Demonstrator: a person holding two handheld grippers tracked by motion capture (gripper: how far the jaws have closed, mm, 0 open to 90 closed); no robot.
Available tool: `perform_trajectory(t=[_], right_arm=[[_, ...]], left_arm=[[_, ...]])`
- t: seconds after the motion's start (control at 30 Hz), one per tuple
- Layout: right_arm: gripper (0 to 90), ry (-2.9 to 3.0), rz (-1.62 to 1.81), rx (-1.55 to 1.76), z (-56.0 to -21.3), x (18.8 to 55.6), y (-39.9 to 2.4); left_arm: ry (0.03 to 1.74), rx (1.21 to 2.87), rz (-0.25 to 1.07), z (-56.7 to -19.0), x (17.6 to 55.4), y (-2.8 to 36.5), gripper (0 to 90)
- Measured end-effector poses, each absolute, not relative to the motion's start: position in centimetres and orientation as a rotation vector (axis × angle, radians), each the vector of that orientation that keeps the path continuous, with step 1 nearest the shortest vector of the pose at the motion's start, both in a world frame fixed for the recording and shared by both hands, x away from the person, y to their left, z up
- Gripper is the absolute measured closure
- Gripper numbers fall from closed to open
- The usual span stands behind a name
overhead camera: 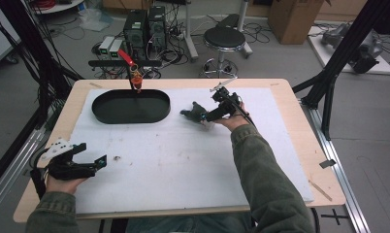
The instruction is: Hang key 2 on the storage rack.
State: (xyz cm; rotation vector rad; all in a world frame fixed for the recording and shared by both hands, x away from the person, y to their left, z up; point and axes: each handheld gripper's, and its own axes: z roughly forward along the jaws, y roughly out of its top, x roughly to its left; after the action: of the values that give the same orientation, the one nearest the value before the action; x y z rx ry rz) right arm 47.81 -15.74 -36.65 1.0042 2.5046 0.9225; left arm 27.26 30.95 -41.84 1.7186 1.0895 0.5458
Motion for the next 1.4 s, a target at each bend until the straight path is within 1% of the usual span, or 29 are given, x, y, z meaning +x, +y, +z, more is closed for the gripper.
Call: perform_trajectory(t=[0.1, 0.17, 0.23, 0.3, 0.37, 0.4, 0.53, 0.57, 0.6, 0.63, 0.67, 0.73, 0.9, 1.03, 1.23, 1.4], right_arm=[[0.8, 2.518, 0.905, 1.011, -37.1, 48.4, -15.4], [0.8, 2.539, 0.879, 1.034, -38.2, 49.0, -14.7], [0.8, 2.546, 0.858, 1.035, -38.5, 49.1, -14.5], [0.9, 2.6, 0.725, 1.031, -40.0, 49.3, -13.7], [0.9, 2.606, 0.694, 1.029, -40.4, 49.4, -13.5], [3.6, 2.621, 0.615, 1.008, -41.1, 49.5, -13.1], [24.7, 2.712, 0.52, 0.984, -41.8, 49.5, -12.9], [24.7, 2.712, 0.52, 0.984, -41.8, 49.5, -12.9], [40.8, 2.725, 0.489, 0.941, -41.8, 49.5, -12.9], [45.4, 2.714, 0.498, 0.954, -41.6, 49.4, -12.9], [45.4, 2.714, 0.498, 0.954, -41.6, 49.4, -12.9], [49.9, 2.731, 0.548, 0.916, -40.9, 49.1, -12.9], [50.3, 2.747, 0.603, 0.919, -39.9, 48.5, -13.0], [50.2, 2.732, 0.713, 0.977, -38.4, 47.7, -13.3], [49.9, 2.738, 0.761, 0.991, -37.5, 47.2, -13.8], [50.0, 2.726, 0.839, 1.005, -36.0, 46.8, -14.3]], left_arm=[[1.091, 1.721, 0.541, -41.9, 27.3, 31.1, 2.5], [1.094, 1.717, 0.537, -41.9, 27.3, 31.2, 2.5], [1.093, 1.717, 0.537, -41.9, 27.3, 31.2, 2.5], [1.078, 1.725, 0.533, -41.8, 27.2, 31.0, 2.5], [1.071, 1.733, 0.531, -41.8, 27.2, 30.8, 2.5], [1.066, 1.74, 0.529, -41.8, 27.2, 30.7, 2.5], [1.063, 1.757, 0.521, -41.9, 27.3, 30.5, 2.5], [1.063, 1.757, 0.521, -41.9, 27.3, 30.5, 2.5], [1.06, 1.757, 0.511, -41.9, 27.2, 30.5, 2.5], [1.058, 1.758, 0.513, -41.9, 27.2, 30.4, 2.5], [1.058, 1.758, 0.513, -41.9, 27.2, 30.4, 2.5], [1.054, 1.763, 0.511, -41.9, 27.3, 30.4, 2.5], [1.054, 1.775, 0.509, -42.0, 27.5, 30.4, 2.5], [1.052, 1.766, 0.51, -42.0, 27.4, 30.4, 2.5], [1.052, 1.766, 0.51, -41.9, 27.4, 30.4, 2.5], [1.057, 1.756, 0.514, -41.9, 27.4, 30.4, 2.5]])
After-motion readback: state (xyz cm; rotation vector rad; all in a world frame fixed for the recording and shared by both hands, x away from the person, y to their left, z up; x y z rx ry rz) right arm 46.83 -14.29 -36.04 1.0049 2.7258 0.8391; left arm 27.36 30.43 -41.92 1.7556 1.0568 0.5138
